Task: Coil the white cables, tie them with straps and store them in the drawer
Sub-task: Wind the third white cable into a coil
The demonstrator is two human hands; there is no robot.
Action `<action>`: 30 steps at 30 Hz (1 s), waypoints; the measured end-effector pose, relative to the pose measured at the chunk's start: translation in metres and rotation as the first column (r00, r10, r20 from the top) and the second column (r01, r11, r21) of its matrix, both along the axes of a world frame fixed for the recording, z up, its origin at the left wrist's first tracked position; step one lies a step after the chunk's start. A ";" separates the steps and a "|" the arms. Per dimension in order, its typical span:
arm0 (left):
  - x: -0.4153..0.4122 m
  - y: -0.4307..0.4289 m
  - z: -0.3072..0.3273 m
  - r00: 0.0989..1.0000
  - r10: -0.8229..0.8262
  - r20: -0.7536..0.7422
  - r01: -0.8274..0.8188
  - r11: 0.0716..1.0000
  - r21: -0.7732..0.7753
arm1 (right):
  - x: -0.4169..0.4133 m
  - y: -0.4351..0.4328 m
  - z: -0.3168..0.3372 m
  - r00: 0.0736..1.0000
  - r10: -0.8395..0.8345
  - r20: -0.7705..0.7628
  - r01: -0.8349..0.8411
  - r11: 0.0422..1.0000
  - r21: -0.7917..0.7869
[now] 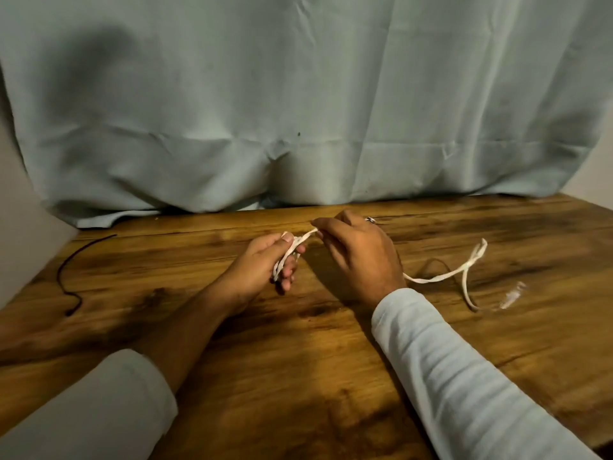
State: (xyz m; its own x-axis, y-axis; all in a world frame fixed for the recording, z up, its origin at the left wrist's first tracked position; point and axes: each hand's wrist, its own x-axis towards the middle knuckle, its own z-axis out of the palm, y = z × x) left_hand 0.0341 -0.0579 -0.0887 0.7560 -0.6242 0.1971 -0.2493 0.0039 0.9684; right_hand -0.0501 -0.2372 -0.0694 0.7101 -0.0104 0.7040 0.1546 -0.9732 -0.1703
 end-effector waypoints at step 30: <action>0.010 0.012 0.018 0.732 -0.286 -0.618 -0.255 0.727 -0.638 | 0.002 0.039 -0.012 0.947 -0.095 -0.305 0.017 0.968 -0.251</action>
State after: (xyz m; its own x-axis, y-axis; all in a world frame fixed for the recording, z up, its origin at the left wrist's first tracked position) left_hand 0.0444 -0.0458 -0.0707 0.8369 -0.5470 0.0213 0.4285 0.6788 0.5964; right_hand -0.0480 -0.1984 -0.0819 0.8975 0.0859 0.4325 0.0758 -0.9963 0.0405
